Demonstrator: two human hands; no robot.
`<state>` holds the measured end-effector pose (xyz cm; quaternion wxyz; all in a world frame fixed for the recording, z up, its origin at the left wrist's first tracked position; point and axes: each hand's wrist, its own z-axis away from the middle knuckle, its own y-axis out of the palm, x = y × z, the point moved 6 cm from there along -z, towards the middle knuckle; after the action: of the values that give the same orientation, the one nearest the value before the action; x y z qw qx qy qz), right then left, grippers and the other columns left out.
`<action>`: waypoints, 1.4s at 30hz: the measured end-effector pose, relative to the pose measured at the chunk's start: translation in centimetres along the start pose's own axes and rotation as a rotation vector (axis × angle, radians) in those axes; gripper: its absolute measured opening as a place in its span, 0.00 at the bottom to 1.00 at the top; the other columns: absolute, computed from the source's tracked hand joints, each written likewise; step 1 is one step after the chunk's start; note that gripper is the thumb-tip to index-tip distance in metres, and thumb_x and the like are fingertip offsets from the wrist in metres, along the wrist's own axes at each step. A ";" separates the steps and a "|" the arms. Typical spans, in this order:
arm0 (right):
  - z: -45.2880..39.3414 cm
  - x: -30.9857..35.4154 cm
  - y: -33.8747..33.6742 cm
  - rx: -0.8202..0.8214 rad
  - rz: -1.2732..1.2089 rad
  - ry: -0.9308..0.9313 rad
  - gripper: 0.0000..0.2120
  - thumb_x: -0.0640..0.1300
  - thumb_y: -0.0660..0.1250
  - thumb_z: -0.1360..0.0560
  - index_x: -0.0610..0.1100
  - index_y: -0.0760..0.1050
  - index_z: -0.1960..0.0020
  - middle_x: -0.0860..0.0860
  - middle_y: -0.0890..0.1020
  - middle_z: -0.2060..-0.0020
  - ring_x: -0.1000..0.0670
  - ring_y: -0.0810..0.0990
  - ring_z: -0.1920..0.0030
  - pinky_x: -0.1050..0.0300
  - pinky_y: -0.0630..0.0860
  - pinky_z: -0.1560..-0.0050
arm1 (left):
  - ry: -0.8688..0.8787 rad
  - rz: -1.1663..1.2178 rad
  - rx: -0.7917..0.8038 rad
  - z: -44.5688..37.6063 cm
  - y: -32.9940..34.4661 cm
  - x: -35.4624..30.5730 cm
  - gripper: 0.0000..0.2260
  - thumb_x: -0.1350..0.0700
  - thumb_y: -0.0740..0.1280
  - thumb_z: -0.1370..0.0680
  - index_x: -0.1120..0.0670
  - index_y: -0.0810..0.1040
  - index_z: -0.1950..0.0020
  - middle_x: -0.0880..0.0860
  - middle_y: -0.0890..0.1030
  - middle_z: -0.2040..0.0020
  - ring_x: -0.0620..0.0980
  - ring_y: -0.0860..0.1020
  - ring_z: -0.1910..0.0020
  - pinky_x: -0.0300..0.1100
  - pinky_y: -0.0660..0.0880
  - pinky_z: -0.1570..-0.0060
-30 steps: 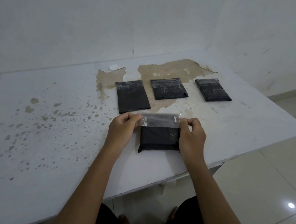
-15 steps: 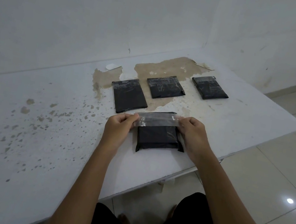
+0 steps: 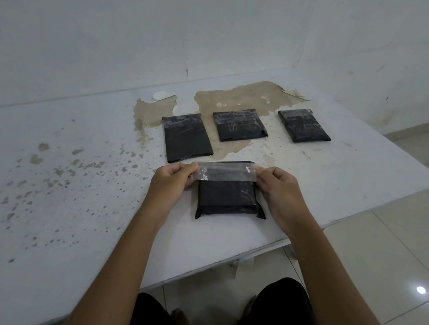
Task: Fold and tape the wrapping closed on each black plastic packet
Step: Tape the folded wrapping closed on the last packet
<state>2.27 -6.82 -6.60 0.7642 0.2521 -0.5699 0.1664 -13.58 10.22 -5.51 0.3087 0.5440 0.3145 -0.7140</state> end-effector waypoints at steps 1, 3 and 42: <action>0.0 0.0 0.0 -0.002 0.016 -0.004 0.10 0.41 0.68 0.21 0.42 0.75 0.60 0.46 0.77 0.64 0.51 0.75 0.60 0.56 0.74 0.54 | -0.001 0.003 0.001 0.0 0.0 0.0 0.07 0.51 0.70 0.20 0.50 0.86 0.55 0.58 0.87 0.49 0.50 0.85 0.45 0.45 0.76 0.34; 0.1 0.0 0.0 -0.008 0.034 -0.011 0.10 0.42 0.68 0.20 0.43 0.75 0.60 0.45 0.76 0.62 0.48 0.74 0.58 0.54 0.73 0.52 | 0.001 0.004 0.004 0.0 0.0 0.0 0.08 0.51 0.70 0.19 0.50 0.86 0.55 0.58 0.87 0.48 0.50 0.85 0.45 0.44 0.76 0.35; 2.1 1.9 0.6 -0.405 0.639 -0.352 0.19 0.40 0.70 0.23 0.29 0.77 0.68 0.39 0.80 0.66 0.53 0.74 0.62 0.78 0.65 0.58 | 0.191 -0.305 -0.327 0.8 -0.1 -1.0 0.15 0.53 0.73 0.22 0.52 0.81 0.69 0.48 0.79 0.73 0.43 0.75 0.73 0.31 0.68 0.73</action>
<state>0.86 -7.62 -4.16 0.5990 -0.0681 -0.7627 0.2342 -13.86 9.74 -4.33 0.2501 0.4981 0.5321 -0.6373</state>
